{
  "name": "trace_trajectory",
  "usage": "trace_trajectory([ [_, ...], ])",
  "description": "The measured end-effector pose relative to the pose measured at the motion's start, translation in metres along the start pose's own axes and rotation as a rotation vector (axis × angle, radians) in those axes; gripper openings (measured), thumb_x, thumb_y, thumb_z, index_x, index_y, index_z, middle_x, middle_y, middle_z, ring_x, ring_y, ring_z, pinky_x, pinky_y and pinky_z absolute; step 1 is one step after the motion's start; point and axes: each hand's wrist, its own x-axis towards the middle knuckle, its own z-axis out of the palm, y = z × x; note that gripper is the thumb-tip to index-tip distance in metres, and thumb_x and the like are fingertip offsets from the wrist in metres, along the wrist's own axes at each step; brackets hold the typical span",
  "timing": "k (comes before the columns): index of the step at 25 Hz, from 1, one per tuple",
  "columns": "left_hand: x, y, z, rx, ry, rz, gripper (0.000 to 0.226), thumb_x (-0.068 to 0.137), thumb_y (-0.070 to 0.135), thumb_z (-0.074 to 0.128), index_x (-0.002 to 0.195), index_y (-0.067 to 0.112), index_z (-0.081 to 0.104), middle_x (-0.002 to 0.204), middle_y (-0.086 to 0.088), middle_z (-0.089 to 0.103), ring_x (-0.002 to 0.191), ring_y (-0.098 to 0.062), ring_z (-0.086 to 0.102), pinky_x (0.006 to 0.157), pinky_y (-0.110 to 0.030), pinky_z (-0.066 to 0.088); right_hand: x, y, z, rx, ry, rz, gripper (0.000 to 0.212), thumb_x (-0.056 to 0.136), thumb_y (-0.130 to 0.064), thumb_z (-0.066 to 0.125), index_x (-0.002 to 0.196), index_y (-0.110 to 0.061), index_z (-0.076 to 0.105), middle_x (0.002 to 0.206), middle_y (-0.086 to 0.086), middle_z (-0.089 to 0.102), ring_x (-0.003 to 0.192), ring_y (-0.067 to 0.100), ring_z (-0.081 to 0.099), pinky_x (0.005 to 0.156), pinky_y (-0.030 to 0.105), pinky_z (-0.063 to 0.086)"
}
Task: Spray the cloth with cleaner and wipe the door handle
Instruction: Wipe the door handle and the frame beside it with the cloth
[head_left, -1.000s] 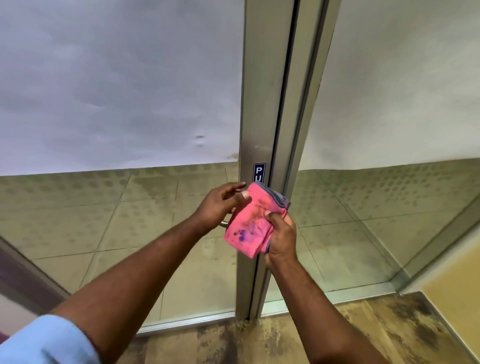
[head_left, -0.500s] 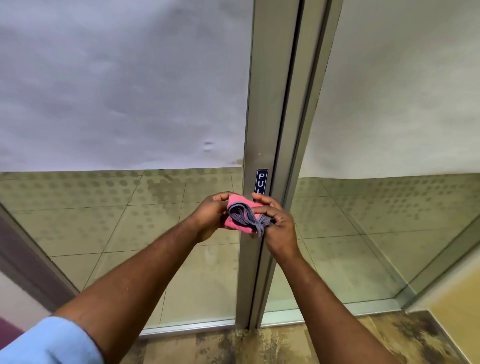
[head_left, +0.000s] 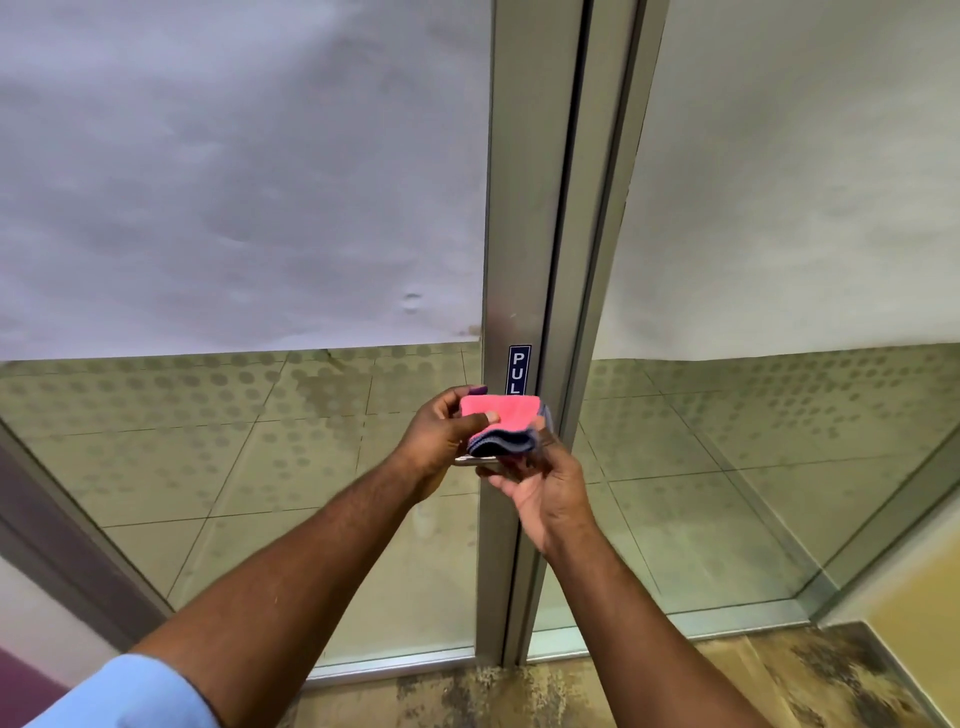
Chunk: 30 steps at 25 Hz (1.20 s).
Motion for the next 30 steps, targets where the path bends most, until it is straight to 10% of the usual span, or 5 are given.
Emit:
trace_trajectory([
  [3, 0.004, -0.008, 0.008, 0.229, 0.004, 0.099, 0.044, 0.09, 0.009, 0.079, 0.128, 0.025, 0.064, 0.122, -0.009, 0.069, 0.101, -0.021, 0.069, 0.067, -0.027, 0.06, 0.008, 0.011, 0.004, -0.01, 0.131, -0.037, 0.077, 0.063, -0.013, 0.086, 0.135, -0.008, 0.06, 0.124, 0.024, 0.07, 0.109, 0.038, 0.071, 0.084, 0.047, 0.061],
  [7, 0.018, 0.005, -0.002, 0.633, 0.067, 0.372, 0.044, 0.098, 0.029, 0.071, 0.14, 0.03, 0.058, 0.144, 0.0, 0.061, 0.135, -0.019, 0.056, 0.108, -0.038, 0.05, 0.024, 0.015, -0.013, -0.125, 0.292, -0.244, 0.062, 0.075, 0.01, 0.077, 0.13, -0.013, 0.059, 0.118, 0.017, 0.071, 0.099, 0.03, 0.07, 0.073, 0.031, 0.06],
  [11, 0.049, 0.042, -0.012, 1.329, 0.022, 0.905, 0.054, 0.104, 0.036, 0.052, 0.155, 0.02, 0.045, 0.167, -0.004, 0.036, 0.156, -0.022, 0.029, 0.124, -0.043, 0.031, 0.034, 0.017, -0.032, -0.556, 0.44, -0.37, 0.073, 0.077, 0.001, 0.082, 0.14, -0.024, 0.056, 0.125, 0.001, 0.065, 0.109, 0.018, 0.067, 0.068, 0.004, 0.052],
  [15, 0.092, 0.083, -0.002, 1.767, -0.048, 1.099, 0.067, 0.105, 0.045, 0.029, 0.165, 0.018, 0.018, 0.174, -0.011, 0.007, 0.161, -0.026, 0.001, 0.13, -0.049, 0.01, 0.042, 0.022, -0.045, -0.818, 0.538, -0.442, 0.074, 0.08, -0.005, 0.083, 0.145, -0.029, 0.055, 0.118, -0.004, 0.053, 0.102, 0.016, 0.067, 0.08, 0.019, 0.058],
  [30, 0.155, 0.085, -0.011, 1.835, -0.014, 1.373, 0.064, 0.11, 0.043, 0.031, 0.165, 0.013, 0.02, 0.174, -0.014, 0.013, 0.161, -0.031, 0.007, 0.129, -0.044, -0.004, 0.072, 0.098, 0.014, -1.525, 0.191, -0.571, 0.064, 0.075, -0.026, 0.082, 0.136, -0.031, 0.064, 0.119, -0.002, 0.062, 0.109, 0.019, 0.053, 0.086, 0.032, 0.054],
])
